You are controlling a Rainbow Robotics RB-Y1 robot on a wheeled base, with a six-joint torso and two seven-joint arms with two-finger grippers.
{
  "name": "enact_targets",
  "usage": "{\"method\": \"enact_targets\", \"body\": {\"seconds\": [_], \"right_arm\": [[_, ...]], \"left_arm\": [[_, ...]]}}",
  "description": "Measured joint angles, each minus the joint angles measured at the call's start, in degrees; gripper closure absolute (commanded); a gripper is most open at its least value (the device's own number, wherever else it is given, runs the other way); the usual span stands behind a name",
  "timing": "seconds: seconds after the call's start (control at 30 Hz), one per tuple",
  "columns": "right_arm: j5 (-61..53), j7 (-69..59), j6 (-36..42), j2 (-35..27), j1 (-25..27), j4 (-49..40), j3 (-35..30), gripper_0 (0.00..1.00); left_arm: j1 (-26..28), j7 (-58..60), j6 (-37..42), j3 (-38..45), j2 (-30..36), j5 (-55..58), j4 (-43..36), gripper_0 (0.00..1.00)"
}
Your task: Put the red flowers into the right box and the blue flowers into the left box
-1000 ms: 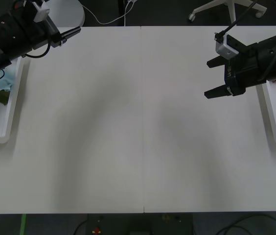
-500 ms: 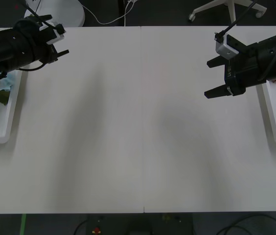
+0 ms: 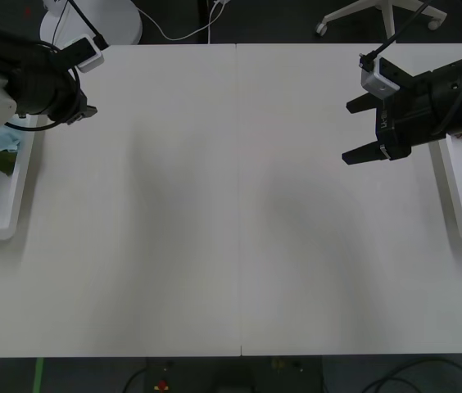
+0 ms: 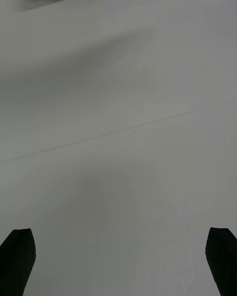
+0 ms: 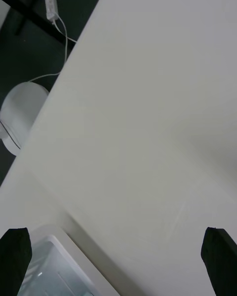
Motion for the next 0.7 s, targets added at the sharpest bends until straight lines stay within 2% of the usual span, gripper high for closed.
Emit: {"method": "enact_targets", "body": {"seconds": [0.17, 0.5, 0.6, 0.7], "right_arm": [[0.0, 0.0, 0.0, 0.0, 0.0, 0.0, 0.0, 0.00], [0.0, 0.0, 0.0, 0.0, 0.0, 0.0, 0.0, 0.00], [0.0, 0.0, 0.0, 0.0, 0.0, 0.0, 0.0, 0.00], [0.0, 0.0, 0.0, 0.0, 0.0, 0.0, 0.0, 0.00]], "left_arm": [[0.0, -15.5, 10.4, 8.0, -3.7, 10.6, 3.3, 0.00], [0.2, -40.1, 18.0, 17.4, -6.0, 31.2, 10.1, 0.00], [2.1, -46.2, 20.4, 21.9, -6.1, 36.5, 10.2, 0.00], [6.2, -52.5, 23.2, 29.0, -6.4, 42.4, 10.2, 0.00]]}}
